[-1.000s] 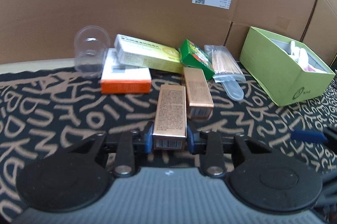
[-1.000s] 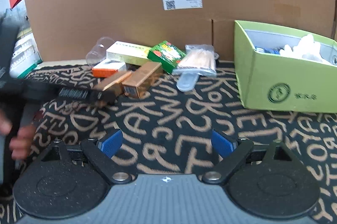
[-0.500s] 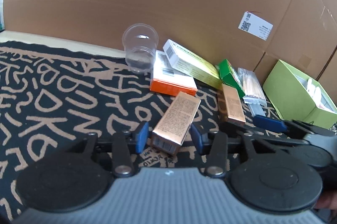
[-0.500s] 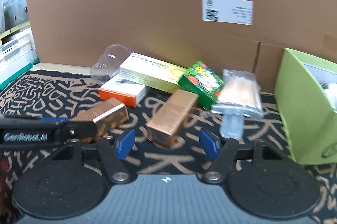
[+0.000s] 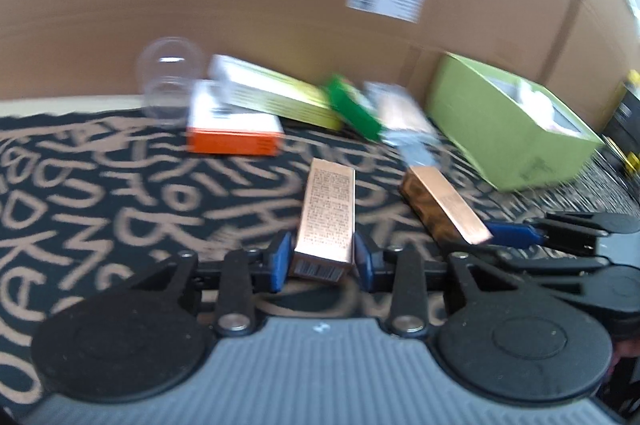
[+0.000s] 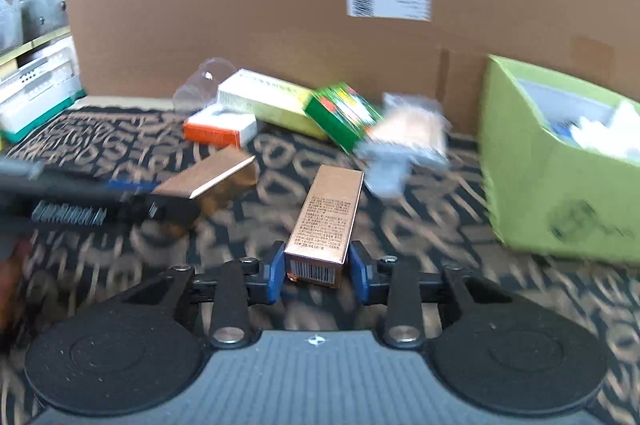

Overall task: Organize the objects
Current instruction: 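Grasp a copper box with the left tool while the right tool grasps the other, then carry both copper boxes into the lime-green shoebox and open both tools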

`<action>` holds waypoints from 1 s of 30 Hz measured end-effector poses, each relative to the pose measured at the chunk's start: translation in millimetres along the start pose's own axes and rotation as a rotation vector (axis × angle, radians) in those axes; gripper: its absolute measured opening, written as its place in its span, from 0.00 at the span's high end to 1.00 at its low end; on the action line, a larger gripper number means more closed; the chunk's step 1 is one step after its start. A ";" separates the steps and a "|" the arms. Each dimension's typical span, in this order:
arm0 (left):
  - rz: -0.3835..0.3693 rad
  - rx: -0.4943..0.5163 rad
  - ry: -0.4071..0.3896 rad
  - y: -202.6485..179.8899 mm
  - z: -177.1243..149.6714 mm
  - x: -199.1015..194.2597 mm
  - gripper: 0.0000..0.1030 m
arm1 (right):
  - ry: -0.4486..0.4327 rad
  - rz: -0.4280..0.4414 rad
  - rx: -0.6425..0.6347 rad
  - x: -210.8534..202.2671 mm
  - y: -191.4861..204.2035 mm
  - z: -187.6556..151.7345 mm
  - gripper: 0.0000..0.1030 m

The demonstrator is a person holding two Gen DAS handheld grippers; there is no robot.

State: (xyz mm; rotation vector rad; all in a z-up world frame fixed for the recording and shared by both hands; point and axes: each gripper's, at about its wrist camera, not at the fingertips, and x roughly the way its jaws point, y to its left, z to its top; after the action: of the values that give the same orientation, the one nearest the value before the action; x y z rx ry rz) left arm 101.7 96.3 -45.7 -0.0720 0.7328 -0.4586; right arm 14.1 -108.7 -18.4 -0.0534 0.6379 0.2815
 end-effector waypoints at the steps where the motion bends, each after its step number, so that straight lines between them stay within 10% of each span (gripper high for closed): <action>1: -0.031 0.013 0.010 -6.0 -1.8 0.2 0.67 | 0.010 0.002 0.000 -12.8 -5.2 -8.7 0.64; 5: -0.120 0.020 0.043 -31.1 -14.4 -3.8 0.66 | 0.041 0.002 0.021 -51.8 -22.5 -32.5 0.64; 9: -0.057 0.071 0.044 -56.1 -12.7 1.4 0.54 | 0.005 -0.041 0.030 -57.0 -26.5 -35.8 0.45; 15: 0.026 0.133 0.056 -73.8 -1.9 13.9 0.43 | -0.026 -0.057 0.026 -38.3 -24.3 -29.6 0.45; 22: 0.069 0.187 0.088 -82.7 -5.1 20.0 0.71 | -0.023 -0.039 0.032 -33.4 -25.7 -35.1 0.65; 30: -0.008 0.170 0.104 -106.5 1.6 12.4 0.71 | -0.075 -0.019 0.088 -60.2 -45.7 -40.9 0.66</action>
State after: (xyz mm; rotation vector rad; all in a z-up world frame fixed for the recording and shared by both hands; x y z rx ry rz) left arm 70.5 -4.9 -28.8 0.1087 0.7926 -0.5340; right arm -43.1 -172.8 -17.2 0.0351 0.5744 0.2353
